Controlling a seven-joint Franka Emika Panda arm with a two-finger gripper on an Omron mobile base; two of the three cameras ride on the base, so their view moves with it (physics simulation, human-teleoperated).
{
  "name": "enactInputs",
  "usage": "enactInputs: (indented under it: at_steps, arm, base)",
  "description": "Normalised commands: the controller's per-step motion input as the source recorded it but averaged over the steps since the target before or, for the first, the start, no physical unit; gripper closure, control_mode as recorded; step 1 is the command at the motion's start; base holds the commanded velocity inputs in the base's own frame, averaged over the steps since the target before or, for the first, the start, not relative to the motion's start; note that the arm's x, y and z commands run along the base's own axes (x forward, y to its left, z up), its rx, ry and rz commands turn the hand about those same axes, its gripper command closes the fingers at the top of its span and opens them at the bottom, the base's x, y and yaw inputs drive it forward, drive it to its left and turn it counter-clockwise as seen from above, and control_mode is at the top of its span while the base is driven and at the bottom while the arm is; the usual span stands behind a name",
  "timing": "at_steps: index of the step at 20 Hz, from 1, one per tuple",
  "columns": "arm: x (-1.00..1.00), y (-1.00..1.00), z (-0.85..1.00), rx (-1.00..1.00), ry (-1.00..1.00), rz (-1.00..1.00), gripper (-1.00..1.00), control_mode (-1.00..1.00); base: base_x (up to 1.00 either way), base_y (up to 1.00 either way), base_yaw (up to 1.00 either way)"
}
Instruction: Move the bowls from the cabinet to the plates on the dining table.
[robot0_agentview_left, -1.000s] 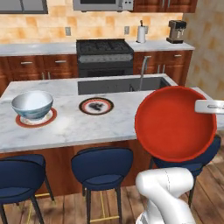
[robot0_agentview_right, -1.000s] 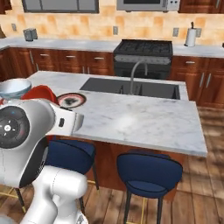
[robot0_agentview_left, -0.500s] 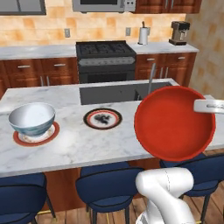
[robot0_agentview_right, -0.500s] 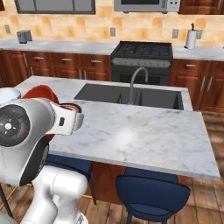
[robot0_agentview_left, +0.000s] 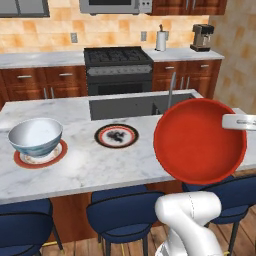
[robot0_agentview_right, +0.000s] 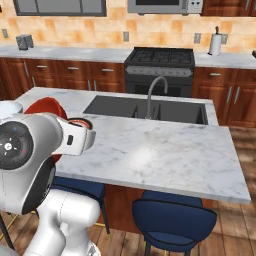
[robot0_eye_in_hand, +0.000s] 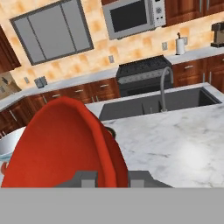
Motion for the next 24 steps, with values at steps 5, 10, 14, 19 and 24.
enactInputs:
  at_steps: [5, 10, 14, 19, 24]
  arm:
    - [0.04, 0.04, 0.00, 0.00, -0.01, 0.00, 1.00, -1.00]
    - [0.22, 0.32, 0.01, 0.01, 0.03, 0.00, 1.00, -1.00]
    - [0.21, 0.21, 0.05, 0.03, 0.08, 0.00, 1.00, -1.00]
    - [0.16, 0.08, 0.04, 0.09, 0.14, 0.01, 1.00, -1.00]
    - [0.17, 0.00, 0.00, 0.16, 0.13, 0.04, 1.00, -1.00]
  base:
    - [0.00, 0.00, 0.00]
    - [0.00, 0.00, 0.00]
    - [0.00, 0.00, 0.00]
    - [0.00, 0.00, 0.00]
    - [0.00, 0.00, 0.00]
